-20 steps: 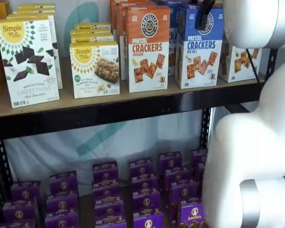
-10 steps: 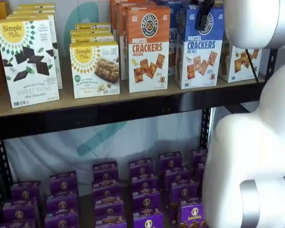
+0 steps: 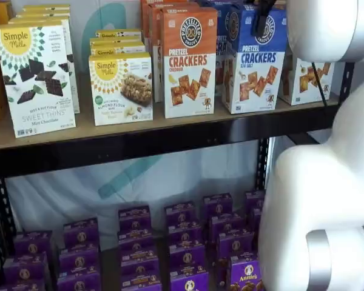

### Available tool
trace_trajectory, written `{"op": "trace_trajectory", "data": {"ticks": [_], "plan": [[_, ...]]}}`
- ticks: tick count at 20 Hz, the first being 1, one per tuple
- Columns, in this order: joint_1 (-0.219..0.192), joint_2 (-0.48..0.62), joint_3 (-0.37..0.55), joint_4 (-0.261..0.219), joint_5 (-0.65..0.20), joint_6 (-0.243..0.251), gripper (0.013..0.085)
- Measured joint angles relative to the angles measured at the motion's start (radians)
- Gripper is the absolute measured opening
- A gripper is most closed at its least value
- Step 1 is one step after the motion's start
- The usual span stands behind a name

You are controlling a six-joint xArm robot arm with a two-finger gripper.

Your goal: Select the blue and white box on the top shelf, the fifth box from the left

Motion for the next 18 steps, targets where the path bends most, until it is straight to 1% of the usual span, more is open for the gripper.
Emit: {"op": "trace_trajectory", "data": {"ticks": [7,8,10,12,14,18], "plan": [[-0.023,-0.052,0.017,0.033,0.048,-0.003,0.061],[-0.023,-0.063,0.025,0.032,0.052,-0.003,0.061],[-0.014,-0.088,0.041,0.009,0.071,-0.003,0.061],[-0.008,-0.123,0.073,-0.006,0.078,-0.003,0.061],[-0.006,-0.162,0.114,-0.01,0.075,-0.002,0.061],[-0.007,-0.239,0.193,0.009,0.086,0.005,0.061]]}}
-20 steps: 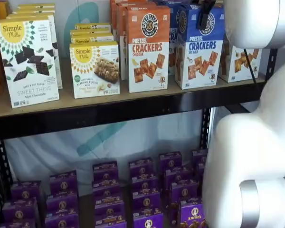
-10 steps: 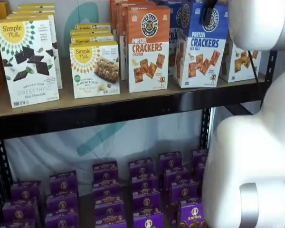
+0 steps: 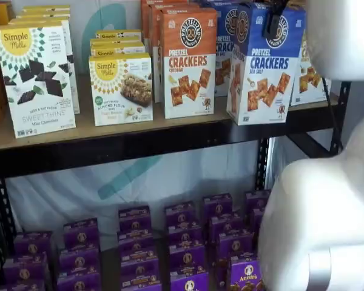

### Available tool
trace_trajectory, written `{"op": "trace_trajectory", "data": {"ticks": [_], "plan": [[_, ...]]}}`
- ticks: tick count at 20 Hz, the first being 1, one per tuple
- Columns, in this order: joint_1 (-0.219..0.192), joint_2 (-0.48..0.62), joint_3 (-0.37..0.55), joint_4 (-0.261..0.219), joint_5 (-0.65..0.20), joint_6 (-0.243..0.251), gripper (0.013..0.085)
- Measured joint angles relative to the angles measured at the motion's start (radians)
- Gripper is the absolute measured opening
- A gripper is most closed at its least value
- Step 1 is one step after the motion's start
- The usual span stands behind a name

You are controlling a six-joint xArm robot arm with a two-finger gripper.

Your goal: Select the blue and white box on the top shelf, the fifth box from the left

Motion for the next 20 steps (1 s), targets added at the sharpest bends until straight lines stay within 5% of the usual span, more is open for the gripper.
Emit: {"op": "trace_trajectory", "data": {"ticks": [9,20], "plan": [[0.017,-0.149,0.185,-0.028,-0.013,0.0,0.061],[-0.006,-0.217,0.301,-0.017,-0.042,-0.024,0.061]]}}
